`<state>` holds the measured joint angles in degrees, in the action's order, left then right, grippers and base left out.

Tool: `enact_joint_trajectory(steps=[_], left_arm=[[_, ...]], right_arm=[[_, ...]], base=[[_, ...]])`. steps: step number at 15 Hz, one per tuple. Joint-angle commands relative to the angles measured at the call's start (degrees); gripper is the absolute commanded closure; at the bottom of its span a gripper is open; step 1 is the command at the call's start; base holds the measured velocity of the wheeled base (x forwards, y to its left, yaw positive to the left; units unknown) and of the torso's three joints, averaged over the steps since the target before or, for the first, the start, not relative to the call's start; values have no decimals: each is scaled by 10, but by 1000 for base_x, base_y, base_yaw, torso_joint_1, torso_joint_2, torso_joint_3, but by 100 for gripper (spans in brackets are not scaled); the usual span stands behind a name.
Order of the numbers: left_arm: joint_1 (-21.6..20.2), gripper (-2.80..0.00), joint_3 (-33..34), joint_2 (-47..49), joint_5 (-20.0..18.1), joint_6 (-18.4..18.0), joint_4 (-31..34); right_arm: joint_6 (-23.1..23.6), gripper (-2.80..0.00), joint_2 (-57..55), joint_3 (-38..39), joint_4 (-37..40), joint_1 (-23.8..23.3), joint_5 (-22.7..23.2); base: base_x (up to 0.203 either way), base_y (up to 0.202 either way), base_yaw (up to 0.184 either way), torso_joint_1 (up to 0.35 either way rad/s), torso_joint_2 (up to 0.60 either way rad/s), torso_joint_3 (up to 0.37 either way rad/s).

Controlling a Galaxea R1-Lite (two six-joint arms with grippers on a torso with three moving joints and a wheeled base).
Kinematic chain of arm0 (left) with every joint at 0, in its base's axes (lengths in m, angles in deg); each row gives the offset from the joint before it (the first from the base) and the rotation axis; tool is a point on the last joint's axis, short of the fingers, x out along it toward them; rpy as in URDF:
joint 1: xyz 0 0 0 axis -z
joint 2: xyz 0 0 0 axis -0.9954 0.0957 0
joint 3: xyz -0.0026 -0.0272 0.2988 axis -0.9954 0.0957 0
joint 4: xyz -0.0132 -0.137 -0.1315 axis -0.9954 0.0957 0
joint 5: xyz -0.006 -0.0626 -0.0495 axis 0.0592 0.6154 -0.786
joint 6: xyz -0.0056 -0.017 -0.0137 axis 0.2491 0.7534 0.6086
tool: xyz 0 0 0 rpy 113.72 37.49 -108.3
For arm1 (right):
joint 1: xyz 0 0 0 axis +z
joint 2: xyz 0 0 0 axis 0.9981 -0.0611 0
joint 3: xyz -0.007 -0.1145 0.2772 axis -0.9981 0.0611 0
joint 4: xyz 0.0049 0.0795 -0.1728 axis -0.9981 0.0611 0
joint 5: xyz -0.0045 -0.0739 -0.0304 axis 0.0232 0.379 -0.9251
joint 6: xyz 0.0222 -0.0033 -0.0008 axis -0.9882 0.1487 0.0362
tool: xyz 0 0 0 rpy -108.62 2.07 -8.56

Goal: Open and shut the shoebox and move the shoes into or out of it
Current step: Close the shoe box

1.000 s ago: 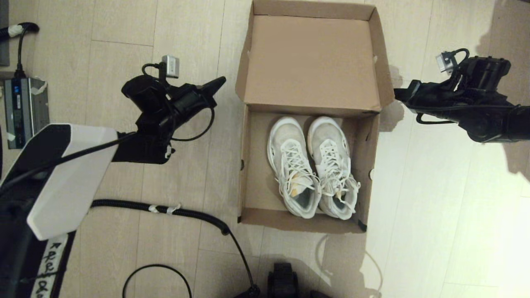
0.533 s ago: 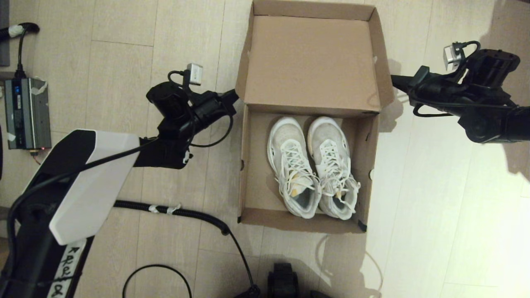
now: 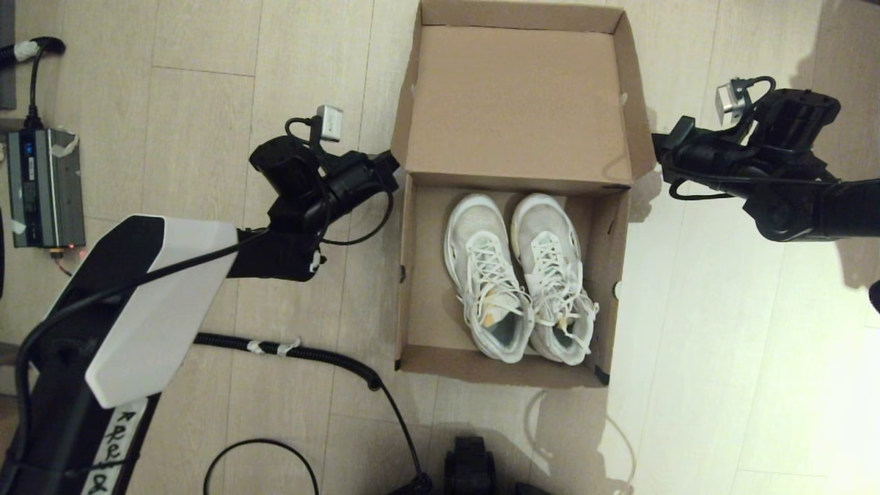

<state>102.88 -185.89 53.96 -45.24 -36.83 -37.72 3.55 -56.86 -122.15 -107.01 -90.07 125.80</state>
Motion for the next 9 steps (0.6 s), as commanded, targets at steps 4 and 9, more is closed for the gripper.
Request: enact_joint_trajectory(steps=[4, 9], left_arm=[[2, 0, 1, 1, -1, 1, -3], [2, 0, 0, 1, -1, 1, -4]], right_arm=[[-70, 0, -3, -7, -14, 1, 15], [-295, 0, -10, -2, -178, -3, 78]], base=[[0, 0, 0, 0, 0, 0], [0, 0, 0, 0, 0, 0]])
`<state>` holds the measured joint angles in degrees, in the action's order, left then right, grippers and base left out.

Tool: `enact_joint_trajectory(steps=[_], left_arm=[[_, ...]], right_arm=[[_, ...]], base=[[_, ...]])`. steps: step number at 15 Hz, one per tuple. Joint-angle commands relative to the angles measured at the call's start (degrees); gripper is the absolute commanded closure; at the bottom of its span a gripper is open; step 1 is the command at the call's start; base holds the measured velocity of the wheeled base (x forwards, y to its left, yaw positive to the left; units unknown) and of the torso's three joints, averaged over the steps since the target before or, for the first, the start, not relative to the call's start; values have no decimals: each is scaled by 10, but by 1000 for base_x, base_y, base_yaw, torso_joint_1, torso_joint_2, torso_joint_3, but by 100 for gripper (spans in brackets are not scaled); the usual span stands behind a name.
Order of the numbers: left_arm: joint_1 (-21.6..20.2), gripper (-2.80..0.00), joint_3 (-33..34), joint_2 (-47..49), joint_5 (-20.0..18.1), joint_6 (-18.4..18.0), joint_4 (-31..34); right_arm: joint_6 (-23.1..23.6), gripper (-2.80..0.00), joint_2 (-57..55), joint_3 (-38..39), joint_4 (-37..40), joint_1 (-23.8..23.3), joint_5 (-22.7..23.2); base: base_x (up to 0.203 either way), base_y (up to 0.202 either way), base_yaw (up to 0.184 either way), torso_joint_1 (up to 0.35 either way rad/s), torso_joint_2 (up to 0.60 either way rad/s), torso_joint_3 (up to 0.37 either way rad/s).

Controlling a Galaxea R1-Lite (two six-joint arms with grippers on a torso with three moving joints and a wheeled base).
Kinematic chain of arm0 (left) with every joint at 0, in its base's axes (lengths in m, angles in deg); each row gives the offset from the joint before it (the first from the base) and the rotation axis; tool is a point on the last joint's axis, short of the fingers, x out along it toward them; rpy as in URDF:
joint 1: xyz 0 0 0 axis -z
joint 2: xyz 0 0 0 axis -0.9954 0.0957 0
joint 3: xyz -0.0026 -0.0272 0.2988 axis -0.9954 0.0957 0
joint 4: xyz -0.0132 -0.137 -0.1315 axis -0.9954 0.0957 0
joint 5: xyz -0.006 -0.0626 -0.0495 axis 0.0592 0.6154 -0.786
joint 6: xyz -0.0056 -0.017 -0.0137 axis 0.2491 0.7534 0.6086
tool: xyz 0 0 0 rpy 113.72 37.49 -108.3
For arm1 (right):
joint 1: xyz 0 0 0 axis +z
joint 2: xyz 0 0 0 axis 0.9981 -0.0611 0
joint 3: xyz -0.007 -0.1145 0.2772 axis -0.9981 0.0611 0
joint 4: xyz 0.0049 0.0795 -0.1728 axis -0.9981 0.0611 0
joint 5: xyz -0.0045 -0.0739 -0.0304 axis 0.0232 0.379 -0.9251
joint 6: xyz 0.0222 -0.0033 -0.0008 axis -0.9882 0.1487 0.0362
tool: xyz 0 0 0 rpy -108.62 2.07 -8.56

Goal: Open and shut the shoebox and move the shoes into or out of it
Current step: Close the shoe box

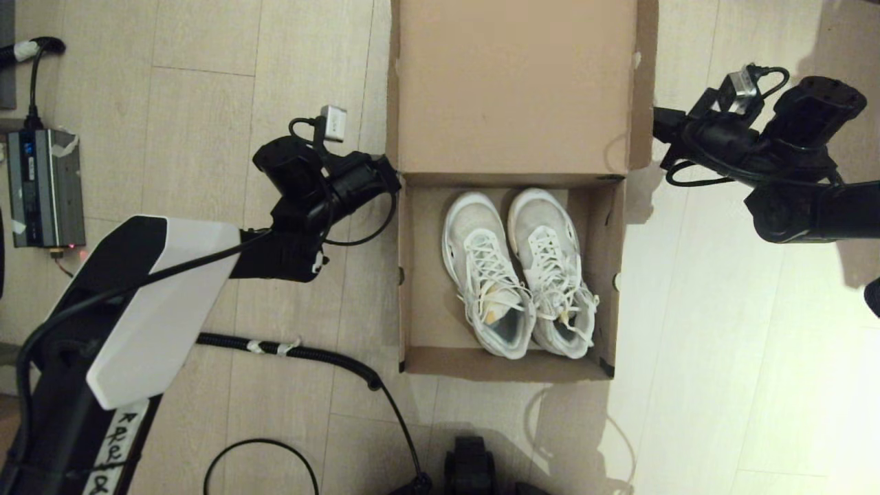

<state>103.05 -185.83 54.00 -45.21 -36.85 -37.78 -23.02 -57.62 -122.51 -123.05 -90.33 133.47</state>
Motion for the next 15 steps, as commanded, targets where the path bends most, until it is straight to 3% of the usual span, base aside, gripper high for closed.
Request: enact_joint_trajectory(steps=[1, 5, 10, 15], left_arm=[[0, 0, 0, 0, -2, 2, -4], [0, 0, -1, -1, -2, 2, -4], [10, 0, -1, 0, -2, 1, -5], [10, 0, 0, -3, -2, 1, -7]], right_arm=[[-54, 0, -2, 2, -26, -2, 17], [-114, 0, -3, 7, -53, -11, 83], [-228, 0, -5, 15, -118, -19, 135], [-250, 0, -4, 14, -132, -19, 168]], base=[[0, 0, 0, 0, 0, 0], [0, 0, 0, 0, 0, 0], [0, 0, 0, 0, 0, 0], [0, 0, 0, 0, 0, 0]])
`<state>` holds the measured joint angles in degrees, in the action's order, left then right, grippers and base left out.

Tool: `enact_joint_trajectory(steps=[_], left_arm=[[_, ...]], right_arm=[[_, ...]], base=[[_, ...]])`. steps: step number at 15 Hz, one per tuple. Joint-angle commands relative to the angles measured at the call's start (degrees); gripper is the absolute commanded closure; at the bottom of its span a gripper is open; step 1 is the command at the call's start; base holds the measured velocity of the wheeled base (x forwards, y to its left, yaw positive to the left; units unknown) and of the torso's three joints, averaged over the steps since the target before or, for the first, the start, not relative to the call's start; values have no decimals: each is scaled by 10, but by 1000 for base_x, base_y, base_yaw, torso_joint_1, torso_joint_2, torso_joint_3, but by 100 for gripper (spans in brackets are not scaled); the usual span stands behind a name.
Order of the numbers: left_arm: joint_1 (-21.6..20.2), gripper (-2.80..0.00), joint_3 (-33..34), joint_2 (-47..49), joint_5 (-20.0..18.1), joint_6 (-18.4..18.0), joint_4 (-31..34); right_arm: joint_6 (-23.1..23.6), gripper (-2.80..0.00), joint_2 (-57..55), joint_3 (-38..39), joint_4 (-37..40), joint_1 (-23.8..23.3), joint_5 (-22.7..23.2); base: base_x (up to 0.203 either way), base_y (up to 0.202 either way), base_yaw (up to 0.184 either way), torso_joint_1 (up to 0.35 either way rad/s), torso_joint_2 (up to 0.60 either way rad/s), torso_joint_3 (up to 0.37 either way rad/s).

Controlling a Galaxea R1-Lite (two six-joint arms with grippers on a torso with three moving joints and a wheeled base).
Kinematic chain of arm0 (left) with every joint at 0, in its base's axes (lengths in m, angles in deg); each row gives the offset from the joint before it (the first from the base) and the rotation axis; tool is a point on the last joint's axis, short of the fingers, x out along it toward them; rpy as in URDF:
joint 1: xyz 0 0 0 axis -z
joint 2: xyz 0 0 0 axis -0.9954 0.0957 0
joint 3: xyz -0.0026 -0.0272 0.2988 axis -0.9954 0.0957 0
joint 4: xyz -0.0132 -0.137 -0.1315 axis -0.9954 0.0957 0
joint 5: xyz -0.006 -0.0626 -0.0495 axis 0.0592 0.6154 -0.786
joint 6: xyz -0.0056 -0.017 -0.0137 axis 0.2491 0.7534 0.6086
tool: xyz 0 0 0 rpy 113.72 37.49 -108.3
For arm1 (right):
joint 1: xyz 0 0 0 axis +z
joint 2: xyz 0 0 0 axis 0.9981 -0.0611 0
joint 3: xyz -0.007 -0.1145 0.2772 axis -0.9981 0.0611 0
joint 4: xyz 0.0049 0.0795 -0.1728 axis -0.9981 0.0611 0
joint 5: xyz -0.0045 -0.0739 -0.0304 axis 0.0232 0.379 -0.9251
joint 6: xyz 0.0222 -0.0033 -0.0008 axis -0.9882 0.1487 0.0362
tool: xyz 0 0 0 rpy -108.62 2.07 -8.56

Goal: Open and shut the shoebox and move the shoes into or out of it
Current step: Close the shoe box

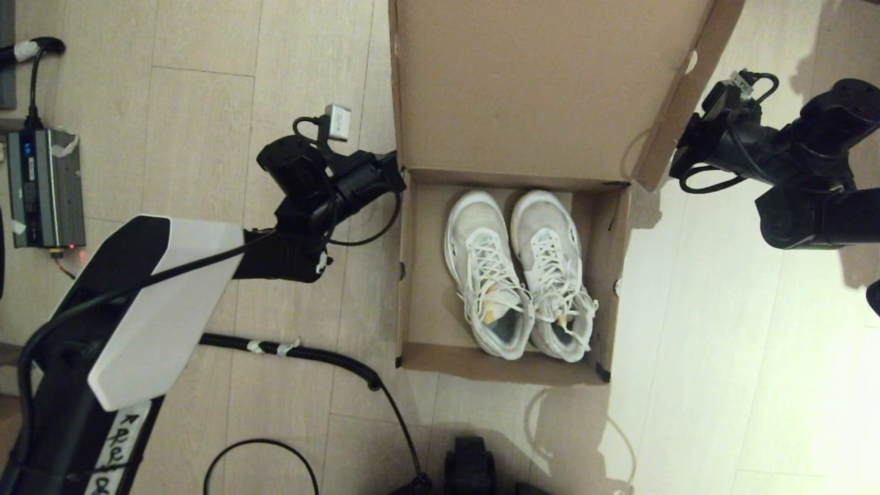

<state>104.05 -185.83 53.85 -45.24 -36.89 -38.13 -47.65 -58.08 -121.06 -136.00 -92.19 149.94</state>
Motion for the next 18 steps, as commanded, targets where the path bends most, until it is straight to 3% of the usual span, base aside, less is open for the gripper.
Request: enact_joint_trajectory(steps=[1, 4, 18], left_arm=[[0, 0, 0, -3, -1, 1, -4], [0, 0, 0, -5, 0, 1, -4], [4, 0, 1, -68, 0, 1, 18]], right_arm=[[-20, 0, 1, -1, -17, 0, 3], [-55, 0, 12, -7, -35, -8, 9], [-119, 0, 72, -70, -33, -20, 28]], base=[[0, 0, 0, 0, 0, 0], [0, 0, 0, 0, 0, 0], [0, 0, 0, 0, 0, 0]])
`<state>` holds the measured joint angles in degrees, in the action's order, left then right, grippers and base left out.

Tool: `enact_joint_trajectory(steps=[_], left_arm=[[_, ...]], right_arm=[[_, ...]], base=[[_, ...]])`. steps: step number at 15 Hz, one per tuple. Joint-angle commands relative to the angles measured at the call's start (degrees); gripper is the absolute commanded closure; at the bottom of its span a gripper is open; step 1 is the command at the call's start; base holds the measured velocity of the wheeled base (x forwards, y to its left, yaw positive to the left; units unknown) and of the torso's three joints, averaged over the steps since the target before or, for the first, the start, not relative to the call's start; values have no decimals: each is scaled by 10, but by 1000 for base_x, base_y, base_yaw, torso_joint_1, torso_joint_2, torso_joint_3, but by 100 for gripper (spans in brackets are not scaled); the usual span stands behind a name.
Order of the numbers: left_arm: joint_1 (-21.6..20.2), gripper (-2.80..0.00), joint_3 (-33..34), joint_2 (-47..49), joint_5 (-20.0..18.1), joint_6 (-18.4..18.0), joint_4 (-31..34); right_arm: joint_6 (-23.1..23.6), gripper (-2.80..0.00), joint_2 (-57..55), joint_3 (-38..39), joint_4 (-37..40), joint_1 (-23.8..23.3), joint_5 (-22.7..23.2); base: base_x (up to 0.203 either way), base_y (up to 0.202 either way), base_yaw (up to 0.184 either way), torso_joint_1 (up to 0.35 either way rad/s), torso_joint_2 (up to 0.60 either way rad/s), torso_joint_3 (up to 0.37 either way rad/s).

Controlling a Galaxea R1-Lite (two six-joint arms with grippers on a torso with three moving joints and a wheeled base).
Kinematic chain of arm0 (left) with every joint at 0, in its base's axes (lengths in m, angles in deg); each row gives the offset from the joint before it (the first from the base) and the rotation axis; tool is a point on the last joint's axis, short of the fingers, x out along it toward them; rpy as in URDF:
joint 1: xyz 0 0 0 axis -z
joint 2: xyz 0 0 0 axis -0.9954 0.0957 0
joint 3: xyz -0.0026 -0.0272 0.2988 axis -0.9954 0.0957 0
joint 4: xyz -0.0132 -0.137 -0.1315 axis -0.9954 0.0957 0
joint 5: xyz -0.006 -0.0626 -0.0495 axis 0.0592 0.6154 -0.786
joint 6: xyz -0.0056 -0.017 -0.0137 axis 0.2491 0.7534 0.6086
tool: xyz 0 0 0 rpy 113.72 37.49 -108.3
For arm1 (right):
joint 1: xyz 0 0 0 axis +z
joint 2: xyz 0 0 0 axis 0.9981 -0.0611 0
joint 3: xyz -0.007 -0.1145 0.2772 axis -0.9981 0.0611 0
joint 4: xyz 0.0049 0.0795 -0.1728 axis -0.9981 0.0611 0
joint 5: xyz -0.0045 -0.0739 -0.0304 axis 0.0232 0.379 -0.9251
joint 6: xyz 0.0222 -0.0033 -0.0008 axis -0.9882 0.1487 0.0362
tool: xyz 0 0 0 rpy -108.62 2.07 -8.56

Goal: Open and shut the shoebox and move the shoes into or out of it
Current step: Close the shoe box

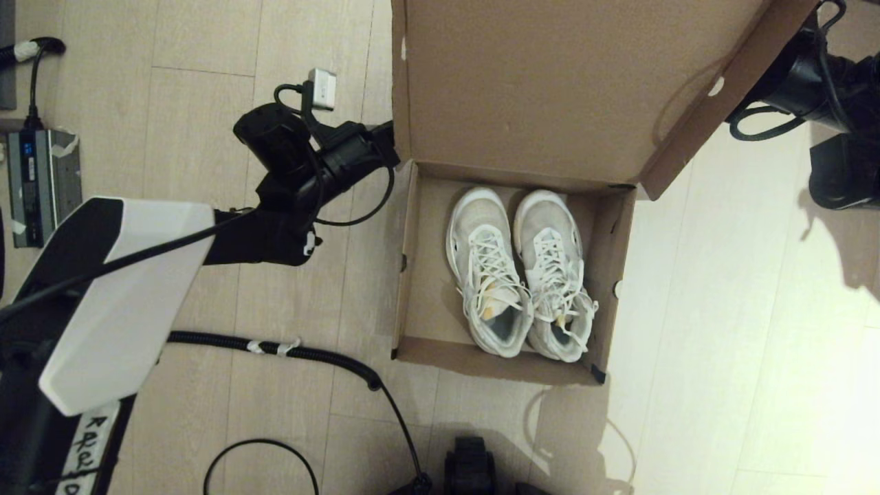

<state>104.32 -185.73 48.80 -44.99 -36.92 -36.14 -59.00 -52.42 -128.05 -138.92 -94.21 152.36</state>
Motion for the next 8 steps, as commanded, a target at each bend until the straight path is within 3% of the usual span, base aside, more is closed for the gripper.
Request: enact_joint_trajectory(steps=[1, 8], left_arm=[[4, 0, 0, -28, -2, 1, 4], [15, 0, 9, -96, 3, 0, 25]], right_arm=[[-10, 0, 25, -1, -3, 0, 4], [-40, 0, 91, 16, -3, -16, 9]], base=[[0, 0, 0, 0, 0, 0], [0, 0, 0, 0, 0, 0]])
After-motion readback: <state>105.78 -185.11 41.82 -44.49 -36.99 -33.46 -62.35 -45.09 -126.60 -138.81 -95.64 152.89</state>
